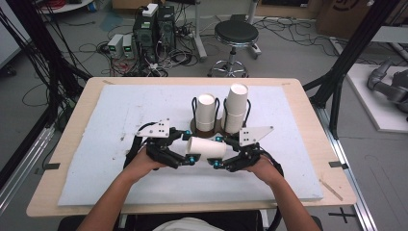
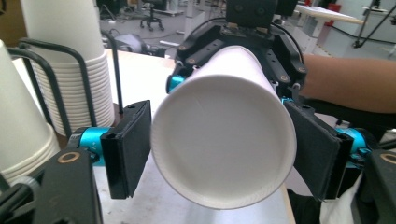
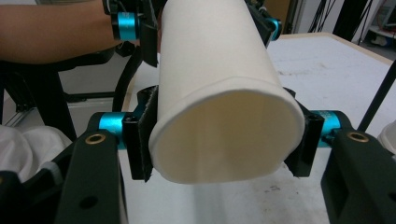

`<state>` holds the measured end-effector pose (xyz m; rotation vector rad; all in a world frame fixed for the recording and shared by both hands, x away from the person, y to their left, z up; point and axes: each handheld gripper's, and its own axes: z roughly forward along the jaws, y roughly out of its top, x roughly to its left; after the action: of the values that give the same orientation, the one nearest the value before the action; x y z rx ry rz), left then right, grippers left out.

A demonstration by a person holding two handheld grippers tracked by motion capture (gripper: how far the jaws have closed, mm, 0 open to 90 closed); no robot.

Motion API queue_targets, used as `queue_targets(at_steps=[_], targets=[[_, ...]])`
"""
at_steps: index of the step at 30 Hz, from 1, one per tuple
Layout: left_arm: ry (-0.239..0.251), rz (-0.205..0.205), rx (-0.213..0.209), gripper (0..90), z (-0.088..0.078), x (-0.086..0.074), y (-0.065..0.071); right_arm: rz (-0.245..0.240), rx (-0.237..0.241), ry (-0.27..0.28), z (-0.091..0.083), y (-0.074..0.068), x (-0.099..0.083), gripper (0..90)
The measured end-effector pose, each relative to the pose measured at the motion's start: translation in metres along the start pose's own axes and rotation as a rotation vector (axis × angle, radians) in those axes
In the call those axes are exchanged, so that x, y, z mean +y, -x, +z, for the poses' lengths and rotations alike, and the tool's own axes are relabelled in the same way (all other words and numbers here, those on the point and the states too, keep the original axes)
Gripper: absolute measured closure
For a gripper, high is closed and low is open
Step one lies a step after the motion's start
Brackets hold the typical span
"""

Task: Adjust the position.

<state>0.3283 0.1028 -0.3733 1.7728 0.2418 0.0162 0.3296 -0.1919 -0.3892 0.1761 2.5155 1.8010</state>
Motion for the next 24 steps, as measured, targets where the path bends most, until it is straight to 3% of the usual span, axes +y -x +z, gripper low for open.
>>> queue_targets(at_steps=[5, 12, 14, 18, 21, 24], targets=[[0.015, 0.006, 0.005, 26.8, -0.0052, 0.0017, -0.0012, 0.01, -0.002, -0.034, -0.0014, 0.0021, -0.0002, 40.4], [-0.01, 0.002, -0.052, 35.5, -0.0033, 0.0001, -0.0009, 0.006, 0.037, -0.065, 0.0004, 0.0022, 0.0007, 41.4], [-0.004, -0.004, -0.055, 35.8, -0.0033, 0.0002, -0.0014, 0.016, 0.044, -0.059, -0.0003, 0.0025, 0.0007, 38.1], [0.04, -0.013, -0.05, 36.1, -0.0052, 0.0014, -0.0023, 0.099, -0.006, 0.016, -0.0009, 0.0039, 0.0007, 18.6], [0.071, -0.025, -0.059, 36.3, -0.008, 0.0017, -0.0034, 0.144, -0.01, 0.028, 0.0001, 0.0045, -0.0006, 18.7], [0.074, -0.023, -0.064, 36.4, -0.0079, 0.0016, -0.0027, 0.114, 0.007, 0.015, 0.0025, 0.0033, -0.0007, 22.7]])
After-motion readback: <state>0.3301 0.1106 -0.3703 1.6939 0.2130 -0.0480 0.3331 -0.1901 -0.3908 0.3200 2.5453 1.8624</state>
